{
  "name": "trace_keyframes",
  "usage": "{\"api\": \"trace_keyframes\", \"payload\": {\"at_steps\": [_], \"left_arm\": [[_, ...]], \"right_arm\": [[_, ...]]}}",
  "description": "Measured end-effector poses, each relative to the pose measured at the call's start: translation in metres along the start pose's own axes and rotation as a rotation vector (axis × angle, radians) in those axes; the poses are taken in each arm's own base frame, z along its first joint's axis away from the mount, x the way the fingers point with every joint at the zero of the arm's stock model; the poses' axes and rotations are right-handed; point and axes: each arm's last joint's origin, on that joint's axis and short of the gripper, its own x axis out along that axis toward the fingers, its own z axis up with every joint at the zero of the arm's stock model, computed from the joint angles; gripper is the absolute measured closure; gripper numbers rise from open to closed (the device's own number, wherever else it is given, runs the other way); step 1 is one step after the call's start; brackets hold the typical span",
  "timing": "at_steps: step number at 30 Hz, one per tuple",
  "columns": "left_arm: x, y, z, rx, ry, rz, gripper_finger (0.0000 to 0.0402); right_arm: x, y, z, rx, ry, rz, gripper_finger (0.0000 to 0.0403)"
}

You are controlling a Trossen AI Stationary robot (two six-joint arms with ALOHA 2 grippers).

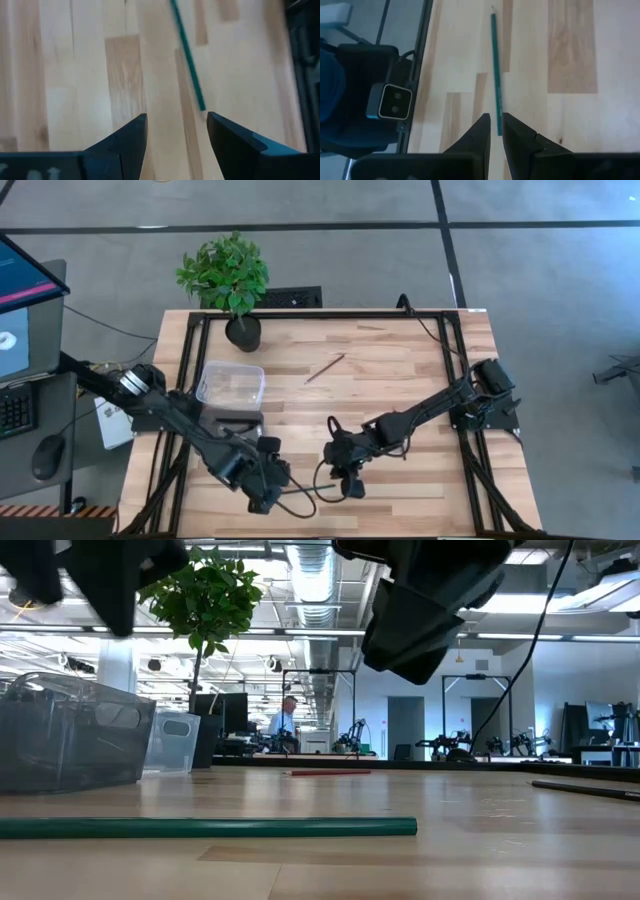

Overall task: Sort pens & pencils
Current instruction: Put the green pencil into the transparent bin

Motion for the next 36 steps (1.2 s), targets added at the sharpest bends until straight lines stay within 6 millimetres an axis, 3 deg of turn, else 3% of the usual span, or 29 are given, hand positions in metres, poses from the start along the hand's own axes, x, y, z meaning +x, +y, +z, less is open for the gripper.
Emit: {"api": "trace_keyframes", "payload": {"at_steps": [8,14,25,36], "left_arm": [[0.024,-0.008,-0.001,-0.061,0.066,0.038,0.0205],[0.027,-0.010,0.000,-0.113,0.059,0.022,0.0205],[0.028,-0.012,0.003,-0.122,0.030,0.000,0.0205],[0.050,-0.015,-0.002,-0.108,0.097,0.021,0.0205]], "right_arm": [[0.006,0.016,-0.009,-0.105,0.022,0.024,0.0331],[0.008,0.025,-0.013,-0.129,-0.007,-0.038,0.0331],[0.008,0.031,-0.010,-0.113,-0.072,-0.049,0.0331],[0.008,0.030,-0.011,-0.103,-0.097,-0.124,0.0317]]}}
